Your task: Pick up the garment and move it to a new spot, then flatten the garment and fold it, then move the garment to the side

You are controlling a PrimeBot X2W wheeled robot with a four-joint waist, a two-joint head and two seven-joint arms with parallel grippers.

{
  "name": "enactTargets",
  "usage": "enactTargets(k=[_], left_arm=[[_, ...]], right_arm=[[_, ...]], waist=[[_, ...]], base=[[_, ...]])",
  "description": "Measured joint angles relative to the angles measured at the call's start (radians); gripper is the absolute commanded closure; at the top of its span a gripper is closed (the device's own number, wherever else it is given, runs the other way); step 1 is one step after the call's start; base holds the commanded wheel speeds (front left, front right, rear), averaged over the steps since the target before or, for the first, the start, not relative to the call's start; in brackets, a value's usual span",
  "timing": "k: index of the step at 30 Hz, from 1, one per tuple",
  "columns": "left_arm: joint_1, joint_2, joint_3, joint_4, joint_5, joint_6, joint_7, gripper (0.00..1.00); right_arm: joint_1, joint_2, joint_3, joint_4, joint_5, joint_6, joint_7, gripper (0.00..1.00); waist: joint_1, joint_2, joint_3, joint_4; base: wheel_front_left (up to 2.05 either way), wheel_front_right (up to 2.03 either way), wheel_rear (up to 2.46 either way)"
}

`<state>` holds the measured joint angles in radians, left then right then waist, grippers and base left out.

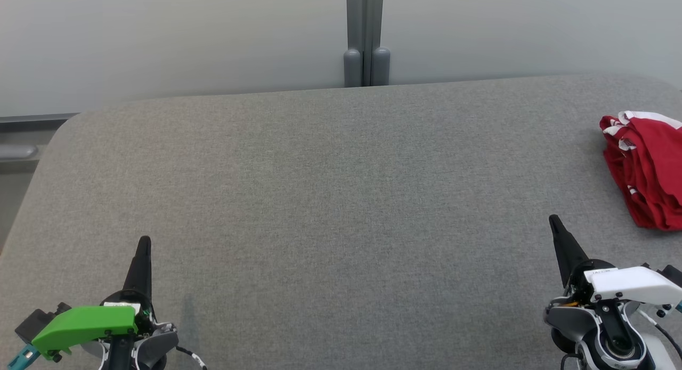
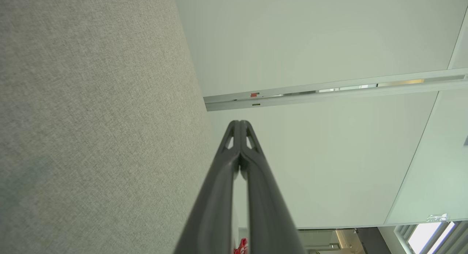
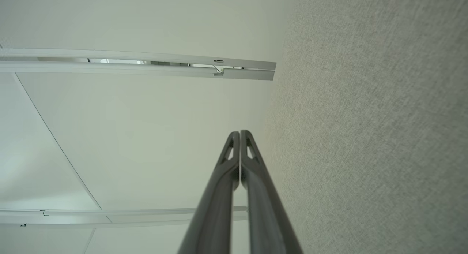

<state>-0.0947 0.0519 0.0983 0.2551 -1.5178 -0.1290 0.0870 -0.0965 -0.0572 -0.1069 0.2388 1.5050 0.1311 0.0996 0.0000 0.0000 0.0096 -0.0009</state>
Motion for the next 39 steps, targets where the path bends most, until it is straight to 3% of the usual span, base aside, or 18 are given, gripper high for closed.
enactTargets(k=[16, 39], left_arm=[[-0.004, -0.002, 0.016, -0.009, -0.093, 0.000, 0.027, 1.00], [-0.005, -0.002, 0.017, -0.010, -0.093, 0.000, 0.027, 1.00]], right_arm=[[-0.009, 0.008, -0.007, 0.005, 0.104, 0.000, 0.014, 1.00], [-0.009, 0.008, -0.007, 0.006, 0.104, 0.000, 0.014, 1.00]], waist=[[0.0000, 0.0000, -0.007, 0.001], [0.0000, 0.0000, -0.007, 0.001]], base=[[0.00, 0.00, 0.00], [0.00, 0.00, 0.00]])
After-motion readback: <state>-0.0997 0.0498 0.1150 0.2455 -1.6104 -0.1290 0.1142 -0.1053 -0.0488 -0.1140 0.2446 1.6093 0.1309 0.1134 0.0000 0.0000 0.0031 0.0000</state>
